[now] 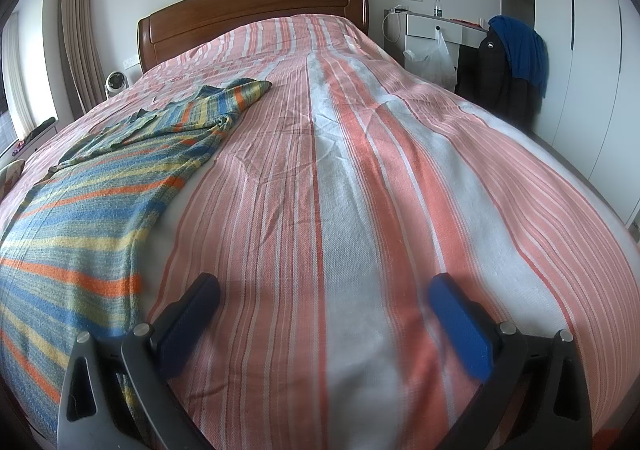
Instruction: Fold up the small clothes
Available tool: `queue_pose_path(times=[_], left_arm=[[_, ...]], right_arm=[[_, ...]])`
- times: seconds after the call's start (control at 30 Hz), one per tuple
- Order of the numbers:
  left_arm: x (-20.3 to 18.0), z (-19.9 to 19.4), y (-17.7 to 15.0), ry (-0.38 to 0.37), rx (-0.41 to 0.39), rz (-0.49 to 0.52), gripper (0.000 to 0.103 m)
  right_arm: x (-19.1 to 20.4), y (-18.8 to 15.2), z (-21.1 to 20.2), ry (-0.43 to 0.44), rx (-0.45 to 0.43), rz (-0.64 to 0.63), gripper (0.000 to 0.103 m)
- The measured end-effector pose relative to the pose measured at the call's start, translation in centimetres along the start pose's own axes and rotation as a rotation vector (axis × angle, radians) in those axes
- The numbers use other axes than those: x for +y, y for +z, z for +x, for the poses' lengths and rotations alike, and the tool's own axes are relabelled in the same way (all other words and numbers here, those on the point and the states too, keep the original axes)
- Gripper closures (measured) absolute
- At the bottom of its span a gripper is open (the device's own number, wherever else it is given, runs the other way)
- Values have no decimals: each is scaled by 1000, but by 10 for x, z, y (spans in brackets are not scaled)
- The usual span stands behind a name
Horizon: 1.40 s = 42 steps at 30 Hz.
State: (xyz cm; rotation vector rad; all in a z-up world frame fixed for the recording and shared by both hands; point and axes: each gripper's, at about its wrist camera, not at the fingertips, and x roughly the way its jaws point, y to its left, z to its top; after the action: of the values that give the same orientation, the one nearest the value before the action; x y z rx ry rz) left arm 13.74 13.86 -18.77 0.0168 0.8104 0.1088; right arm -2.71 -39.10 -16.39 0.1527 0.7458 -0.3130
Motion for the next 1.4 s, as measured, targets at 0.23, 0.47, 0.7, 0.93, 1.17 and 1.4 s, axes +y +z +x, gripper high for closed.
queue_pose_path(times=[0.23,0.47,0.7,0.93,1.17,1.4], left_arm=[[0,2,1,-1,-2,-1,0],[13,-29,9,-138,65,-23,1],[9,-75,-29,-304,125,26,1],[-11,-91,-21,-349,96,74,1],[-19,-93,-31,-357,118,90,1],[-3,-99,-48,-429,211,32,1]], right_arm=[[0,0,0,0,0,0,0],[-2,14,-2,18,93,-10,1],[0,37,-57,130,111,-73,1],[27,13,-81,128,72,-159,1],[45,1,-83,156,57,-185,1],[41,16,-92,200,150,-266,1]])
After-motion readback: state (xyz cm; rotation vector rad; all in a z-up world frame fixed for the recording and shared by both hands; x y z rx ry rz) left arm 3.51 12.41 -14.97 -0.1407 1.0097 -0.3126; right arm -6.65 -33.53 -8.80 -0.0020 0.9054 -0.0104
